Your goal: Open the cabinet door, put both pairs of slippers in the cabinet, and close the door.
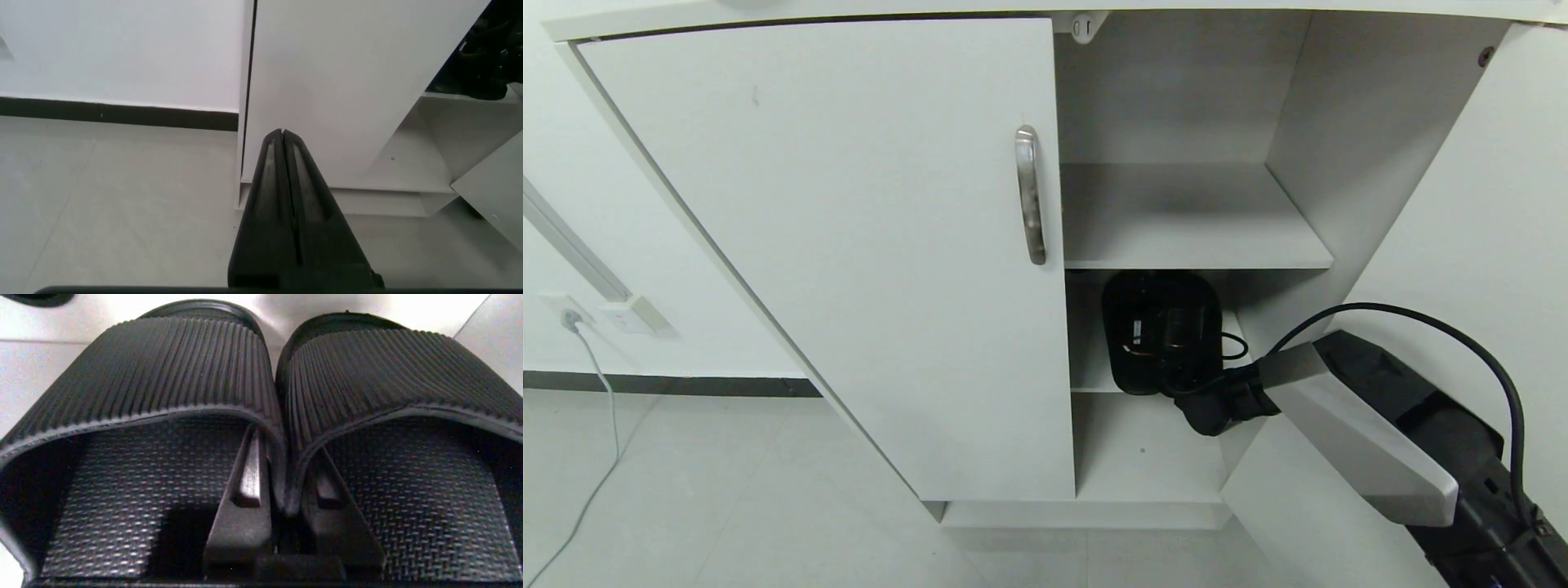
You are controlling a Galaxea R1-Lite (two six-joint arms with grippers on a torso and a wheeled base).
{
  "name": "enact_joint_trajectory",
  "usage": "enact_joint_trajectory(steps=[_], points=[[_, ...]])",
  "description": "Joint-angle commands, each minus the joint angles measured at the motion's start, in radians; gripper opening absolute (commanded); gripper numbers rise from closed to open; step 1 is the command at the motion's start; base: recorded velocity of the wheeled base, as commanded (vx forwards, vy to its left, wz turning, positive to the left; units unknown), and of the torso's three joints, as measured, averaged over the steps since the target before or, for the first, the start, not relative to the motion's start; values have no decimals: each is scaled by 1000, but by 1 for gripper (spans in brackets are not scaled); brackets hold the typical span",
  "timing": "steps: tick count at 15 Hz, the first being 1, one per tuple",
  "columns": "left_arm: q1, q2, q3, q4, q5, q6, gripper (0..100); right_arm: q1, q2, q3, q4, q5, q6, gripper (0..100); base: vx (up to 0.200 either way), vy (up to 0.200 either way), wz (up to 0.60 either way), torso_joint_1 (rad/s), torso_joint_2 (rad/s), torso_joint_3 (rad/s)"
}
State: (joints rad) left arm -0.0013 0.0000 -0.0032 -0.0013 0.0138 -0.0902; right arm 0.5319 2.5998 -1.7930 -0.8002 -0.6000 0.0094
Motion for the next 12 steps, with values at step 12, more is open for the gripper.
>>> enact_joint_trajectory(steps=[12], points=[[0, 0, 0, 0, 2, 0, 0, 103, -405, 661, -261, -3, 1, 100, 0, 0, 0, 0, 0, 0]])
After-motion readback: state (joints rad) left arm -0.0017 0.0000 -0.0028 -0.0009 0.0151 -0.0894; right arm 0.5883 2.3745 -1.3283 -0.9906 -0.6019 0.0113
